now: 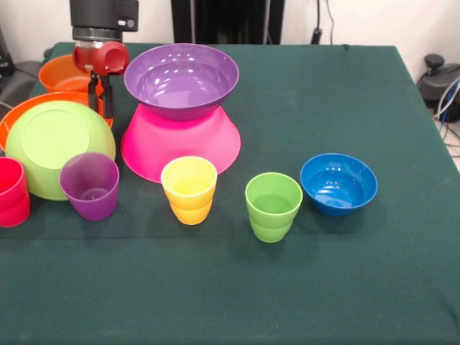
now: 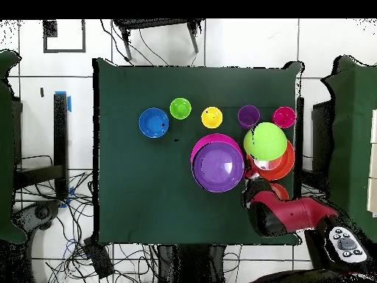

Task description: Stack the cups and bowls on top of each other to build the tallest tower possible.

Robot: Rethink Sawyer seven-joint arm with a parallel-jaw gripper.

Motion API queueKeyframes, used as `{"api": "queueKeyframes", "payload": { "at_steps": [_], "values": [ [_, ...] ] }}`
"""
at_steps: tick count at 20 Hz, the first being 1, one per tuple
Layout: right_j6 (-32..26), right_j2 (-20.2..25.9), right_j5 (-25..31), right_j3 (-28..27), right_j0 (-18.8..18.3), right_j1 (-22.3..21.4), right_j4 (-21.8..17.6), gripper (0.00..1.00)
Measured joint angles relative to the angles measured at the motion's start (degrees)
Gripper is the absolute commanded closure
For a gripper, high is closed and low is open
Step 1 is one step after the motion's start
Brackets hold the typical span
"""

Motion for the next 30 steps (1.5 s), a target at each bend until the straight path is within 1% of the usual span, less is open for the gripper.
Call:
{"api": "queueKeyframes", "payload": {
  "at_steps": [3, 6, 7, 9, 12, 14, 19, 24, 30],
  "values": [
    [0.0, 0.8, 0.0, 0.0, -0.6, -0.5, -0.6, 0.00],
    [0.0, 2.1, 0.5, 0.1, -1.9, -1.5, -0.8, 0.00],
    [0.0, 3.2, 1.4, 0.2, -2.8, -2.2, -0.8, 0.00],
    [0.0, 3.7, 1.7, 0.2, -3.3, -2.5, -0.8, 0.00],
    [0.0, 6.0, 3.5, 0.3, -5.6, -3.7, -0.8, 0.00],
    [0.0, 7.0, 4.1, 0.4, -6.4, -3.9, -0.8, 0.00],
    [0.0, 10.9, 7.1, 0.5, -10.0, -4.6, -0.8, 0.00],
    [0.0, 12.1, 7.6, 0.4, -10.9, -4.5, -0.8, 0.00],
    [0.0, 12.3, 7.6, 0.4, -10.2, -4.6, -0.8, 0.00]
  ]
}}
